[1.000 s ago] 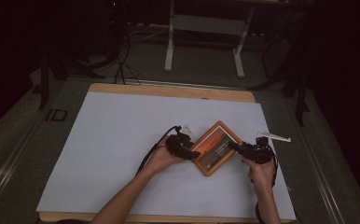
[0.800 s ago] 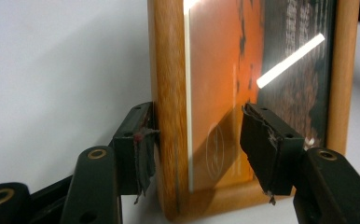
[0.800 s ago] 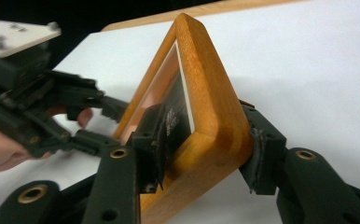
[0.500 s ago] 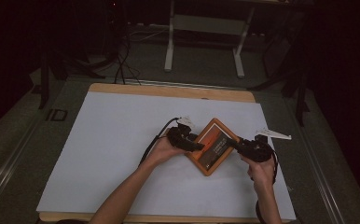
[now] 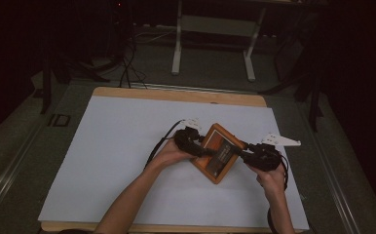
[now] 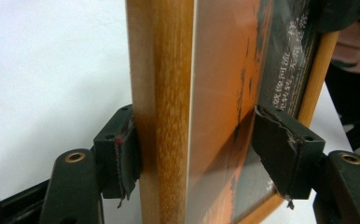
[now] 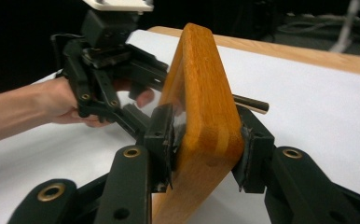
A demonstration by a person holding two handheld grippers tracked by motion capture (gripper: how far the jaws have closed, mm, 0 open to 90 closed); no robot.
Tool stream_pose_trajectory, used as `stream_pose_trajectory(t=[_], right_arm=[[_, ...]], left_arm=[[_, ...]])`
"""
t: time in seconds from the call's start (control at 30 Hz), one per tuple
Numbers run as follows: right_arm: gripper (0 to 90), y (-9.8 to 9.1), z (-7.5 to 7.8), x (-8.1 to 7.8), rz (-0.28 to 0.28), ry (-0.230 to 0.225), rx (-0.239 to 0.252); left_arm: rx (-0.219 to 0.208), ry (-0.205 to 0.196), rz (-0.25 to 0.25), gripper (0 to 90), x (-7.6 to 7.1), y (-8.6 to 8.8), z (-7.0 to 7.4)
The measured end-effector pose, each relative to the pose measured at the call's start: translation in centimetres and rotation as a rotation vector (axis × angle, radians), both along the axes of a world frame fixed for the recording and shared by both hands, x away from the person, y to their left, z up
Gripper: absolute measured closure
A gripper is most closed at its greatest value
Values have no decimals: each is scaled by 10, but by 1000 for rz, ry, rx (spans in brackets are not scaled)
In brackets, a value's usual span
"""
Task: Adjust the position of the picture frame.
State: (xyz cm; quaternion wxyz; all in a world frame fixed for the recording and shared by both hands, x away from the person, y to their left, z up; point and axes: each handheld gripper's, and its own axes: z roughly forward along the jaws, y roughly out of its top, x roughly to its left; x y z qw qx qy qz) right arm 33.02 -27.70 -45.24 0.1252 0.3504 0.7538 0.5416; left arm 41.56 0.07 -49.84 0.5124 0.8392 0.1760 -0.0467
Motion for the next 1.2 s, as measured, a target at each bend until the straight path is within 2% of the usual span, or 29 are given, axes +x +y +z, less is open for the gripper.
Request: stream_pose_trajectory(t=[0.07, 0.1, 0.2, 0.23, 0.27, 0.3, 0.37, 0.47, 0.6, 0.8, 0.87, 0.9, 0.93, 0.97, 1.07, 1.2], right_arm=[[638, 3, 2, -2, 38, -22, -8], [640, 4, 3, -3, 48, -27, -11], [644, 7, 4, -4, 73, -39, -14], [649, 9, 5, -5, 88, -45, -20], [651, 11, 6, -5, 91, -43, -21], [652, 13, 7, -5, 92, -42, -22], [654, 16, 8, -6, 91, -45, -31], [656, 19, 8, -7, 93, -45, -35], [627, 26, 10, -8, 119, -44, -47], [572, 32, 2, -9, 145, -17, -105], [526, 36, -8, -9, 180, 15, -117], [526, 36, -8, -9, 180, 15, -117], [514, 36, -11, -8, 205, 25, -121], [514, 36, -11, -8, 205, 25, -121], [505, 36, -20, -8, 258, 48, -139], [518, 36, -31, -7, 298, 64, -162]], left_arm=[[7, -11, -7, 356, -2, 2, 2], [18, -29, -8, 362, -5, 6, 3], [24, -47, -10, 384, -9, 9, 4], [30, -66, 1, 395, -15, 14, 5], [32, -82, 11, 404, -19, 16, 5], [32, -82, 11, 417, -19, 16, 5], [17, -116, 36, 447, -31, 25, 2], [7, -127, 42, 481, -37, 30, 1], [24, -170, 40, 541, -50, 39, 2], [36, -208, 33, 583, -60, 44, 2], [33, -217, 34, 607, -65, 46, 1], [33, -217, 34, 612, -65, 46, 1], [32, -224, 32, 618, -69, 47, 1], [32, -224, 32, 623, -69, 47, 1], [42, -244, 29, 637, -76, 48, 2], [37, -244, 27, 642, -81, 49, 1]])
